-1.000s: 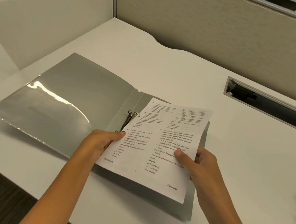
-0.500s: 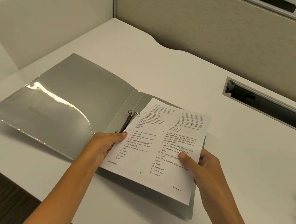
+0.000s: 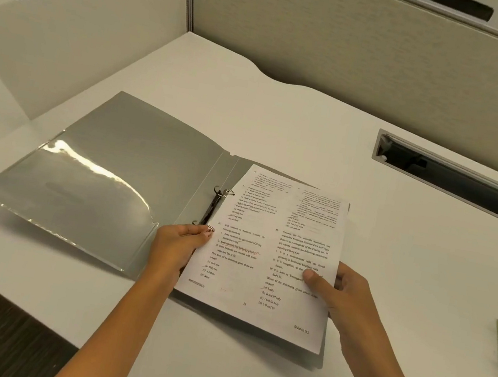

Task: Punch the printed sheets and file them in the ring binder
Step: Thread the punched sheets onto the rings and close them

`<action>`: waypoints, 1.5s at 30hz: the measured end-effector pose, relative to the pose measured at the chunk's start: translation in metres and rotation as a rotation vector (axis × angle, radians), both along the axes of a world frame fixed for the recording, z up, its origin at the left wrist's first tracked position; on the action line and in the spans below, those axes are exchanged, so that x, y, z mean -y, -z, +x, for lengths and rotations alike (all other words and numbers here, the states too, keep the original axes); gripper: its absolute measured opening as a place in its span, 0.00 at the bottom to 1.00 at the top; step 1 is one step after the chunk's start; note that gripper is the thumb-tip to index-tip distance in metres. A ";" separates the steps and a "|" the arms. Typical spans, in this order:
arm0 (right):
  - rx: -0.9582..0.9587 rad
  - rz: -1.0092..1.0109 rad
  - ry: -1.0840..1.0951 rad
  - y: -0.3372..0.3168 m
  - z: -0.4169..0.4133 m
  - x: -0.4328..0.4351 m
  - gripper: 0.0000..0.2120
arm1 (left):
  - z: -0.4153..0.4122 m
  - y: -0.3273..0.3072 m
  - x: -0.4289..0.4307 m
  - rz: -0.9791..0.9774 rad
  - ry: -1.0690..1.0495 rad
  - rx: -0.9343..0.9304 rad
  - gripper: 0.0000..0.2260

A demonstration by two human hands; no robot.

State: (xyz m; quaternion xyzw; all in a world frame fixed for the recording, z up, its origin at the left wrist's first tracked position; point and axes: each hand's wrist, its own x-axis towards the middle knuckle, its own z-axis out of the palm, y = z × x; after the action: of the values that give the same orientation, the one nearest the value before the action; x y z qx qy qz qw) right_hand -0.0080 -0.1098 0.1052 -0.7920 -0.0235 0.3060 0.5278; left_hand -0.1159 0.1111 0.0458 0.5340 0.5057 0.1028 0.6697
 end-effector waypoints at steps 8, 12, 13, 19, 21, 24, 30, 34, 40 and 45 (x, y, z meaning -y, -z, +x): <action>0.051 -0.149 0.088 0.026 0.001 0.005 0.16 | 0.003 -0.009 0.014 0.553 0.168 -0.212 0.10; 0.277 -0.346 0.120 0.029 -0.005 0.000 0.25 | -0.005 -0.017 0.016 0.758 0.146 -0.345 0.08; 0.355 -0.361 0.111 0.028 -0.007 -0.002 0.25 | -0.007 -0.019 0.016 0.820 0.120 -0.369 0.07; 0.700 -0.208 -0.121 0.026 -0.017 -0.045 0.19 | -0.009 -0.001 0.015 0.920 0.164 -0.354 0.28; 0.738 -0.186 -0.200 0.034 -0.020 -0.070 0.21 | -0.006 0.012 0.013 1.016 0.282 -0.458 0.36; 0.755 -0.196 -0.307 0.055 -0.022 -0.105 0.24 | 0.002 0.025 0.014 1.056 0.344 -0.553 0.42; 0.811 -0.328 -0.406 0.097 -0.014 -0.129 0.29 | 0.009 0.033 0.012 1.069 0.309 -0.607 0.47; 0.936 -0.474 -0.435 0.114 -0.012 -0.122 0.32 | 0.011 0.041 0.014 1.108 0.291 -0.609 0.45; 0.939 -0.498 -0.444 0.116 -0.011 -0.122 0.32 | 0.011 0.044 0.015 1.132 0.236 -0.562 0.40; 0.943 -0.504 -0.444 0.118 -0.011 -0.122 0.32 | 0.011 0.049 0.015 1.162 0.214 -0.561 0.39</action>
State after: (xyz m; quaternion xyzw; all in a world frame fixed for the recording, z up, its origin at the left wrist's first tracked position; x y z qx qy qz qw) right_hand -0.0185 0.0121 -0.0126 -0.9201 -0.3481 0.0194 0.1784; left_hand -0.1053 0.0959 -0.0029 0.8630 0.4674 0.1489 0.1211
